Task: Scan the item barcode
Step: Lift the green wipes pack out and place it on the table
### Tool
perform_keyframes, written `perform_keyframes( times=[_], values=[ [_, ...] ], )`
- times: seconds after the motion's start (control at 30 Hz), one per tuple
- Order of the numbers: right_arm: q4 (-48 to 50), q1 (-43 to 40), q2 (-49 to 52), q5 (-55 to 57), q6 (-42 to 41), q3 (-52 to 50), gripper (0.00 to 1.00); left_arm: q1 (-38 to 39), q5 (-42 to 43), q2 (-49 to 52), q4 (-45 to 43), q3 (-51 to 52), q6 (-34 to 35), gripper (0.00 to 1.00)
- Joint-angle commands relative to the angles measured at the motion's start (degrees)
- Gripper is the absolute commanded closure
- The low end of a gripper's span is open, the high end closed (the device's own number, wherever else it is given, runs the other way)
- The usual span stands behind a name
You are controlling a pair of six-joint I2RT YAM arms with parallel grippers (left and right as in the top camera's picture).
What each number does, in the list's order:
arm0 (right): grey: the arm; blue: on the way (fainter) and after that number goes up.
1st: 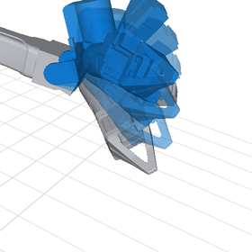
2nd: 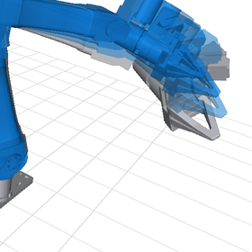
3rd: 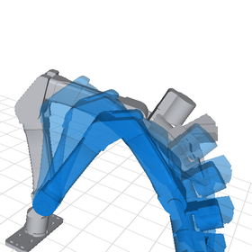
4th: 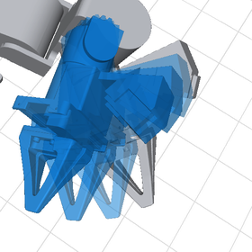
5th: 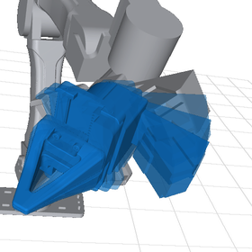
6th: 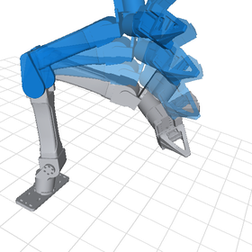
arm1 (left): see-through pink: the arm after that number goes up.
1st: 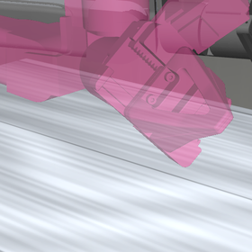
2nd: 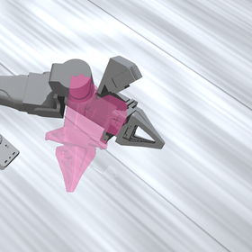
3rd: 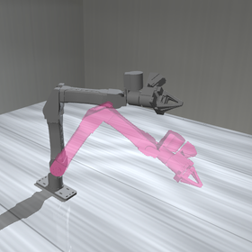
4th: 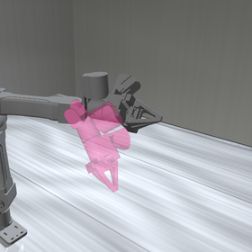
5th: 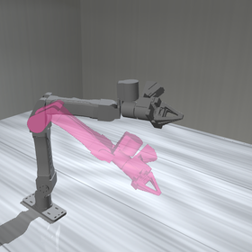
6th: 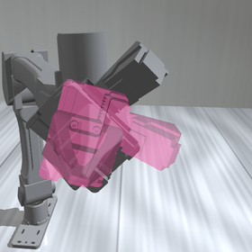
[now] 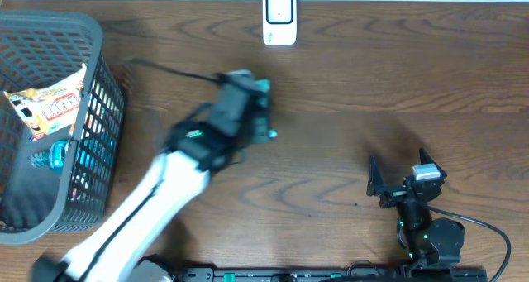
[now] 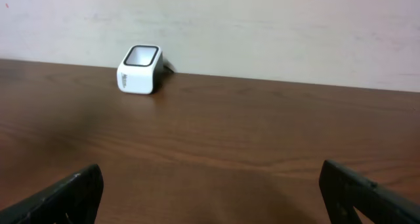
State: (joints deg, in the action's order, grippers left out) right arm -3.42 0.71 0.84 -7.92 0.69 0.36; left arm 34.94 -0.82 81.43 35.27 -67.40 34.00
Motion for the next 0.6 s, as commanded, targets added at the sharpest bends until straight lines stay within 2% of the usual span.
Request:
perform_keyframes(
  times=[0.0,0.23,0.47,0.57],
  values=[
    [-0.2,0.6,-0.5,0.1,0.2,0.0,0.01,2.3,-7.4,8.4,-2.4,0.2,-0.9,0.67],
    [-0.2,0.6,-0.5,0.1,0.2,0.0,0.01,1.5,-7.6,24.1,-9.1,0.2,-0.8,0.67],
    [-0.2,0.6,-0.5,0.1,0.2,0.0,0.01,-5.6,-7.9,26.3,1.7,0.2,-2.5,0.67],
    [-0.2,0.6,-0.5,0.1,0.2,0.0,0.01,-8.5,-11.5,26.3,2.4,0.5,-2.6,0.67]
  ],
)
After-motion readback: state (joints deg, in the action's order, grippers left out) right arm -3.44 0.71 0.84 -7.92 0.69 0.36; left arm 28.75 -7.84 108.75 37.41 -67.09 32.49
